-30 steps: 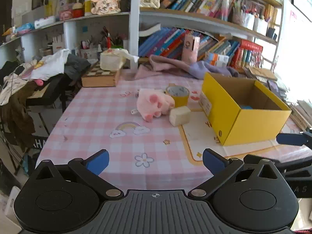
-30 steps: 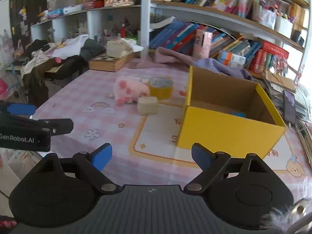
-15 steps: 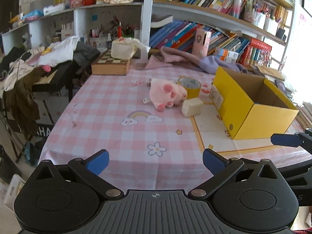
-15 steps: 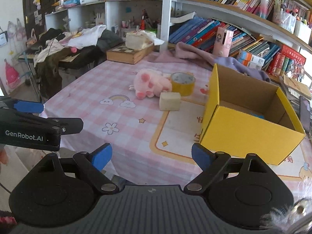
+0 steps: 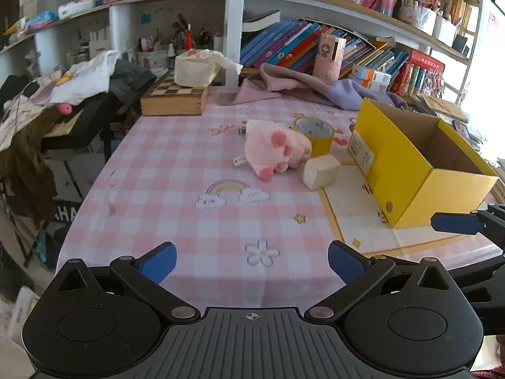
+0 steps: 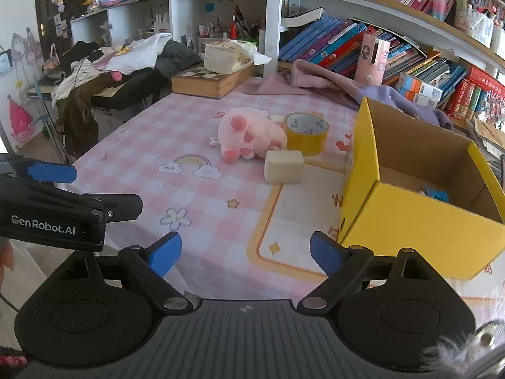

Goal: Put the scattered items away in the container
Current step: 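Grasp the pink plush with the left tool while the right tool grasps the sponge block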

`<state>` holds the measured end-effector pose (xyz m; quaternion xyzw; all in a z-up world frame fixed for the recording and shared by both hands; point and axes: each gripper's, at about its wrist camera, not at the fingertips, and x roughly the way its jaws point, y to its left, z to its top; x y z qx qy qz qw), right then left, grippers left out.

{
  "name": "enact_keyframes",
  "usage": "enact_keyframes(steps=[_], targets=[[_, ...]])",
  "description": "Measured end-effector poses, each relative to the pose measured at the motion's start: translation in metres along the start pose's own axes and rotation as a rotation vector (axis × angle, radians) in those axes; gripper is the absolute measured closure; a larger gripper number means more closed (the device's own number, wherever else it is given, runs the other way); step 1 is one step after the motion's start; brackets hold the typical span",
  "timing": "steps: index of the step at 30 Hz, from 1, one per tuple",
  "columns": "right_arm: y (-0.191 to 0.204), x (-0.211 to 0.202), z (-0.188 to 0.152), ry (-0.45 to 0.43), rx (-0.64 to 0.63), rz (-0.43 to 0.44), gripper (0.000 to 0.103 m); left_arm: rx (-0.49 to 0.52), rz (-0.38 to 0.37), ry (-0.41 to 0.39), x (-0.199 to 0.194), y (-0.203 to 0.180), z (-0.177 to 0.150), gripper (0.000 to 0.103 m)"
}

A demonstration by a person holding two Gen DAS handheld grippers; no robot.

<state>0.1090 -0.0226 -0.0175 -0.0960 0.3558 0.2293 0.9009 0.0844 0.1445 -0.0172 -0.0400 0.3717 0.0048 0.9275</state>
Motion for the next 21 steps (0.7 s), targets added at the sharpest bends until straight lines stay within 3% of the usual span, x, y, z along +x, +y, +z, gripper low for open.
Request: enact_keyframes(steps=[13,21], targets=[[-0.005,0.064,0.039,-0.002,-0.080,0.022,0.016,0.046,0.006,-0.002,0.059,0.011,0.061,0.000],[-0.006,0.100,0.055,-0.022,-0.112,-0.039,0.017,0.113,-0.039,0.006,0.104,0.005,0.099,0.000]])
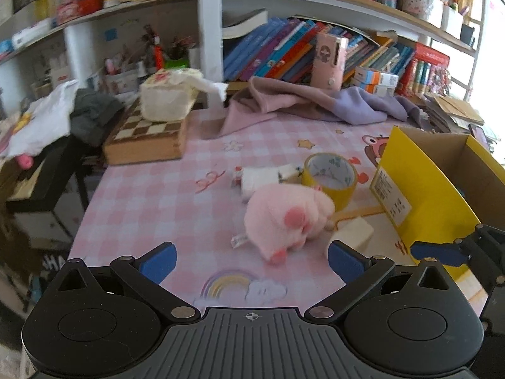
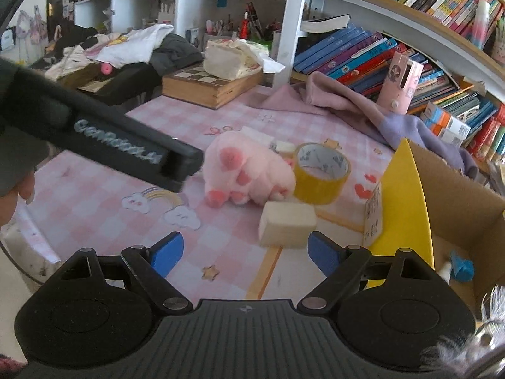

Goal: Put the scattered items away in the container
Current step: 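Grasp the pink plush with the left tool while the right tool grasps the sponge block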

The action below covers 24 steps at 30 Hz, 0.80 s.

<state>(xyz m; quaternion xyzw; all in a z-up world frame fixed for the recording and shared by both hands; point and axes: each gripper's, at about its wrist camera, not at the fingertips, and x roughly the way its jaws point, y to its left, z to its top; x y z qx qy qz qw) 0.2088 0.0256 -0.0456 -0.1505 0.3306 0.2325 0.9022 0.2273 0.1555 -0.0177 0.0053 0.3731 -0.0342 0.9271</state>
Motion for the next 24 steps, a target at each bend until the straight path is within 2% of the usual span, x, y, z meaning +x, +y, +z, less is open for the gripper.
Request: enact_keyframes(steps=[7,18,21,24], targets=[[-0.014,0.031,0.010,0.011,0.049,-0.069,0.017,0.062,-0.071,0.042,0.043,-0.010,0.020,0.000],[-0.032,0.072,0.015,0.076,0.089,-0.067,0.021,0.077,-0.107,0.126,0.098,-0.016,0.031,0.000],[-0.037,0.081,0.016,0.089,0.099,-0.057,0.025,0.069,-0.113,0.141,0.109,-0.016,0.033,0.000],[-0.042,0.089,0.016,0.114,0.109,-0.054,0.037,0.052,-0.120,0.162,0.118,-0.015,0.032,0.000]])
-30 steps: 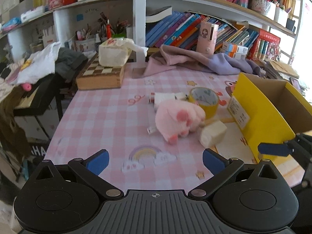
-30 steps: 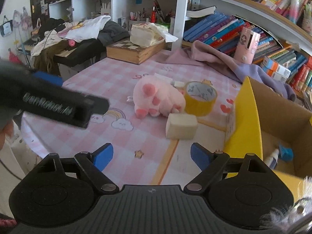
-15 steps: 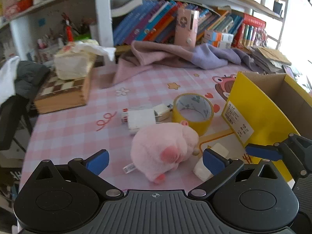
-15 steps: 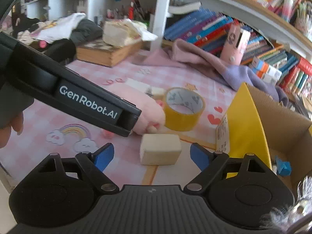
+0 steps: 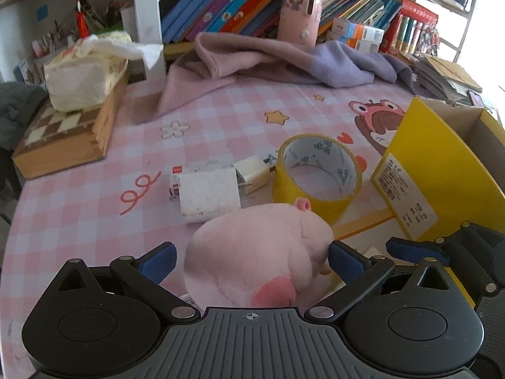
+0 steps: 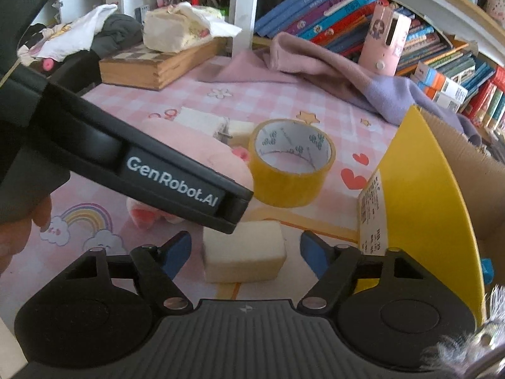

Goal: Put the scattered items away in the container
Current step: 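Grasp the pink plush with the left tool while the right tool grasps the sponge block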

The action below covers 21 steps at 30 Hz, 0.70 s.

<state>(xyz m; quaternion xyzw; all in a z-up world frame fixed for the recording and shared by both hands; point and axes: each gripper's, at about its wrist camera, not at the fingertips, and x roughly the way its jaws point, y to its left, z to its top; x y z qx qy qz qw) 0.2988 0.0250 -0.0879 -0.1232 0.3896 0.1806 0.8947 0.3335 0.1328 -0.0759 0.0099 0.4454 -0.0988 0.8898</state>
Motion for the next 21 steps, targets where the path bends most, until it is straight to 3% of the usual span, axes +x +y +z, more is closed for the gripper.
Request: enact_keyframes(steps=[5,8,11,13,21], targets=[[-0.001,0.003,-0.001,0.008,-0.013,0.048,0.052,-0.029,-0.022,0.009,0.006,0.002,0.000,0.001],[-0.004,0.002,0.000,0.012,-0.013,0.067,0.055,-0.063,-0.042,0.008,0.004,0.004,0.000,0.010],[-0.006,-0.003,-0.001,0.019,-0.005,0.081,0.056,-0.082,-0.047,0.001,-0.002,0.005,-0.002,0.020],[-0.006,-0.010,-0.002,0.006,-0.006,0.091,0.057,-0.100,-0.049,-0.016,-0.011,0.004,-0.005,0.031],[-0.004,-0.039,-0.006,-0.038,0.011,0.117,0.058,-0.243,-0.078,-0.077,-0.058,0.017,-0.031,0.035]])
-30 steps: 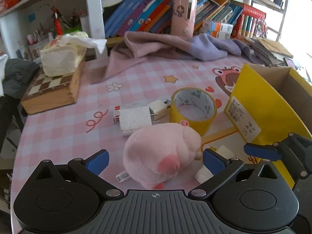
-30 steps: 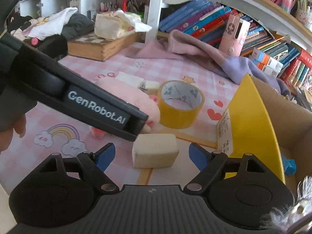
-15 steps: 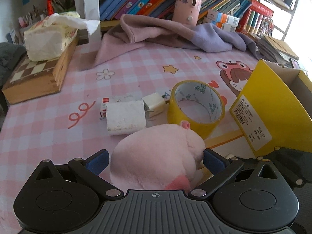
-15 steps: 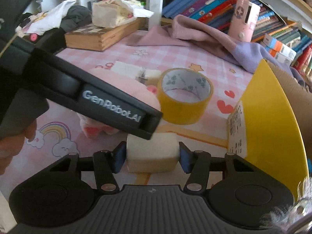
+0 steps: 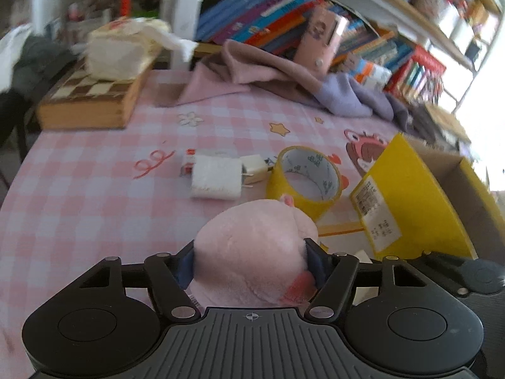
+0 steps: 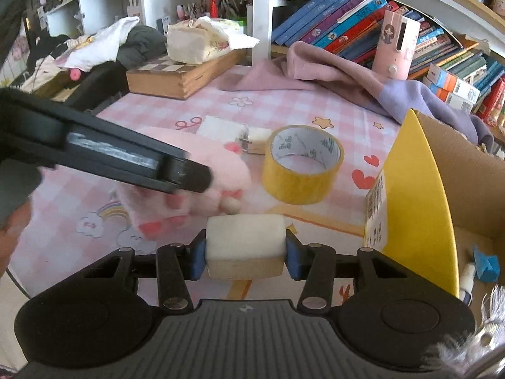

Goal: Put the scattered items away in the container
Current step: 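Grasp the pink plush with the left tool while the right tool grasps the sponge block, then lift the pink plush and sponge block toward the yellow box with both tools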

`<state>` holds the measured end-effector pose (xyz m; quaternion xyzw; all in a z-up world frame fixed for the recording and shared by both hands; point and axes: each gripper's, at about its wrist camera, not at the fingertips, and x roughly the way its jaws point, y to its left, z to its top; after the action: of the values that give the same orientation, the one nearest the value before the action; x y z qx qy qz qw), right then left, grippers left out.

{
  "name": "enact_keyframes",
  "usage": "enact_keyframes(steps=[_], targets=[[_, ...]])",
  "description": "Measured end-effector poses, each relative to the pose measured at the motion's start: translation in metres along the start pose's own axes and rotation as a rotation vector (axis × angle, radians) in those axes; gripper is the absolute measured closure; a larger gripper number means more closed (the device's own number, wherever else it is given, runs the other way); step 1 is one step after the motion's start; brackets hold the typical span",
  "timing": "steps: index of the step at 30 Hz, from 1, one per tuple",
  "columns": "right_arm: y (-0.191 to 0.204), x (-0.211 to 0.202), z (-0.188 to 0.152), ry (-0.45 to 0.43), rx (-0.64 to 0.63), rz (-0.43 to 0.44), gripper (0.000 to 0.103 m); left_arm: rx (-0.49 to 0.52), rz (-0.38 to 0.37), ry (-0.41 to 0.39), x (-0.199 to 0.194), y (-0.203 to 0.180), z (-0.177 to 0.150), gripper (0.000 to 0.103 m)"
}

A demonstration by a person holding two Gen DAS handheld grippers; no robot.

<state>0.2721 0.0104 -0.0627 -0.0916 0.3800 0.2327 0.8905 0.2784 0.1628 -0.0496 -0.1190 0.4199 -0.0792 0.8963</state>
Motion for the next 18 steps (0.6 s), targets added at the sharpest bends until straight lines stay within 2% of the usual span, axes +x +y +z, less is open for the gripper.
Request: enact_keyframes(steps=[5,10,18], targets=[[0.009,-0.025,-0.002,-0.036,0.008,0.025,0.058,-0.069,0.010,-0.038,-0.038,0.012,-0.018,0.035],[0.027,-0.058,-0.013,-0.069,-0.039,0.052,0.058,-0.123,0.012,-0.072,-0.075,0.017,-0.043,0.035],[0.041,-0.123,-0.040,-0.109,-0.068,0.082,0.058,-0.187,-0.026,-0.135,-0.137,0.007,-0.089,0.035]])
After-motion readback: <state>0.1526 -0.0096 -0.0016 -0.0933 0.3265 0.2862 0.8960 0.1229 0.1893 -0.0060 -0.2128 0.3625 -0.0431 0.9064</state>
